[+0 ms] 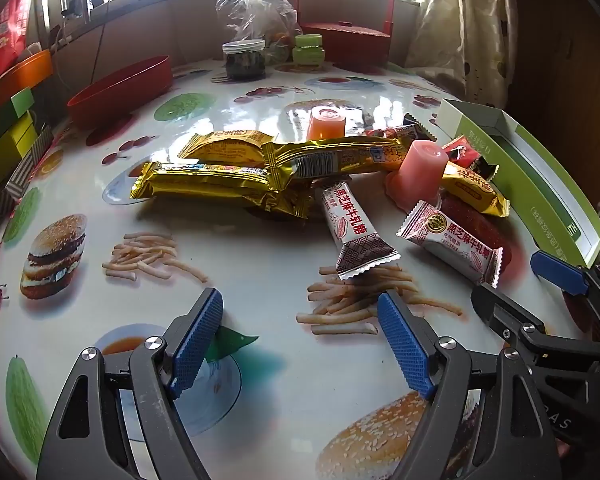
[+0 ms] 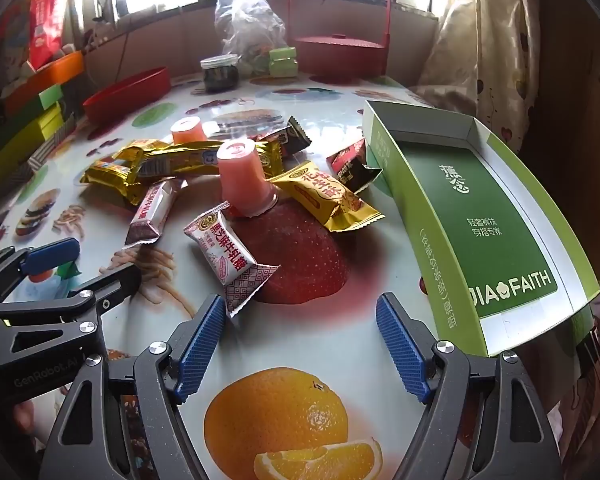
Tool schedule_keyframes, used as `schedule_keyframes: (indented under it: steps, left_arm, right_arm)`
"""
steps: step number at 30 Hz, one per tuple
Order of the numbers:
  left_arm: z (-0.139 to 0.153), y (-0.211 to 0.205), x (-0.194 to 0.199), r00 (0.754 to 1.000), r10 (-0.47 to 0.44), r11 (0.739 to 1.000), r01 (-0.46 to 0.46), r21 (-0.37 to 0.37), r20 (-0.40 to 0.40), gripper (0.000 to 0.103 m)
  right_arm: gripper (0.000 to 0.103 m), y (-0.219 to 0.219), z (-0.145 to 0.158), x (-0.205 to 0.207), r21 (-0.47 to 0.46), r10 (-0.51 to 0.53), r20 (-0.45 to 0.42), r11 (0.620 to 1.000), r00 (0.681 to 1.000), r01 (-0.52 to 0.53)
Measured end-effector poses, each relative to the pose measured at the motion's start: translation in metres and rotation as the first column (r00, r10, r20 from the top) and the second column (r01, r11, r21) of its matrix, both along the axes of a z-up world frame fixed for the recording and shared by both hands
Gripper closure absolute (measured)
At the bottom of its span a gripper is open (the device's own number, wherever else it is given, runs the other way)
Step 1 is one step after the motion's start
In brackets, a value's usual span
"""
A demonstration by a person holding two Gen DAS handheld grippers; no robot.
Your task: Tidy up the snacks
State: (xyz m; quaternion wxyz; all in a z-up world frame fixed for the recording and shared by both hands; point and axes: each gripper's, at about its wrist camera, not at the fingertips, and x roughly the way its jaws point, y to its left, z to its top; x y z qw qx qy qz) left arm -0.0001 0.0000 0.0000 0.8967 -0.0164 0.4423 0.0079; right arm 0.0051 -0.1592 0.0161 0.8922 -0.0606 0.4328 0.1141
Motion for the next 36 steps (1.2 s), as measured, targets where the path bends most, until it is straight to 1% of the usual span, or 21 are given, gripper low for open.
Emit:
schedule_keyframes:
  steps: [36]
  left_arm:
    - [0.0001,0.0,-0.0001,1.0,0.0,1.0,0.0,0.0,0.005,0.023]
  right_arm:
    - [0.025,0.0018,-0.0002,-0.0003,0.001,0.001,0.009,1.0,1.0,-0.001]
